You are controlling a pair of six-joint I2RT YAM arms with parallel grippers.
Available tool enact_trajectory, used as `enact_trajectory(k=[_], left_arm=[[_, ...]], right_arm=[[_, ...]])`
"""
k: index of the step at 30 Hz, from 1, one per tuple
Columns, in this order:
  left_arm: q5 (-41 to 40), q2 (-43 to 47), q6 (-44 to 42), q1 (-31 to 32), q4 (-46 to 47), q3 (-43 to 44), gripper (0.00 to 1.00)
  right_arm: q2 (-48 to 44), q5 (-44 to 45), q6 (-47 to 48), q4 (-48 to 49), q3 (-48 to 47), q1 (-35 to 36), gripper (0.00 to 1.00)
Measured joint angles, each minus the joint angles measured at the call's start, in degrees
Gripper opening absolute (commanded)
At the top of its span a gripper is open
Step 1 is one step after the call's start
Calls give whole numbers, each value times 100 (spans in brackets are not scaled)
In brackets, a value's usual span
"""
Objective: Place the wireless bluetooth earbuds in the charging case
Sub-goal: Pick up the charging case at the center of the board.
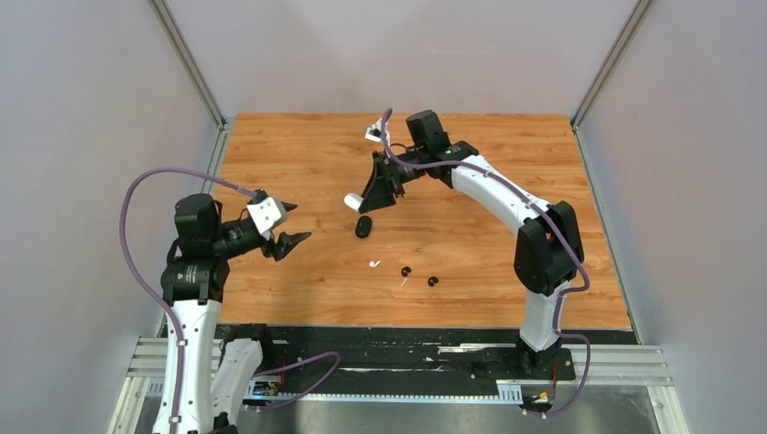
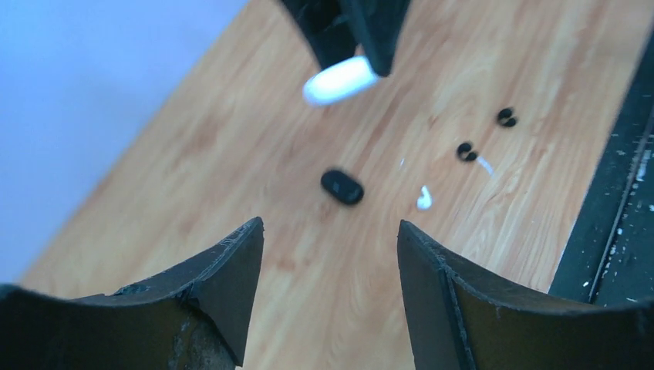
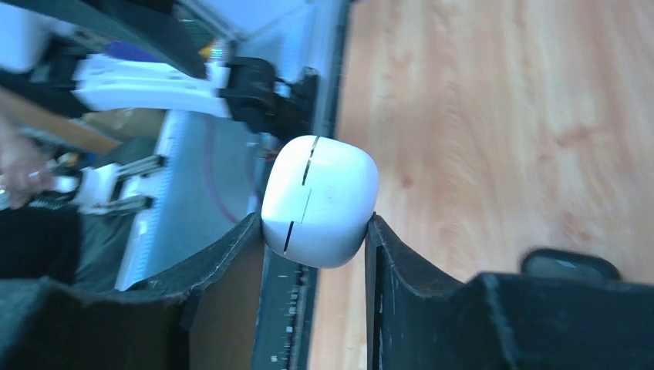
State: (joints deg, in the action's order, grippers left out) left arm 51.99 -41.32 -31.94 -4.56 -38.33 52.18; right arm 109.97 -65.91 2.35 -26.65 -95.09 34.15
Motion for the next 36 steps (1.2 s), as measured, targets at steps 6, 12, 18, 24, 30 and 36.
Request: enact_trajectory(k=[6,12,18,24,30,36], left_arm=[[1600,-560,-811,505,275,367,68],[1764,-1174,-376,1349,1478,238,64],[1698,-1233,-98,1873,2153,195,58],[1576,-1235,-26,2212,2546,195,51],[1528,-1340,-170,2391,2562,212,30],[1539,-1412,-588,2455,2361,308,8]], right_arm=[[-400,-1381,-74,-201,-153,81,8],[-660,-1956,-26,-350,-149,225,8],[-787,-2109,-20,-356,-129,219,8],[-787,-2122,-22,-398,-129,221,8],[-785,-2124,-37,-400,-129,221,8],[-734,-2295,-136,-455,-136,177,35]])
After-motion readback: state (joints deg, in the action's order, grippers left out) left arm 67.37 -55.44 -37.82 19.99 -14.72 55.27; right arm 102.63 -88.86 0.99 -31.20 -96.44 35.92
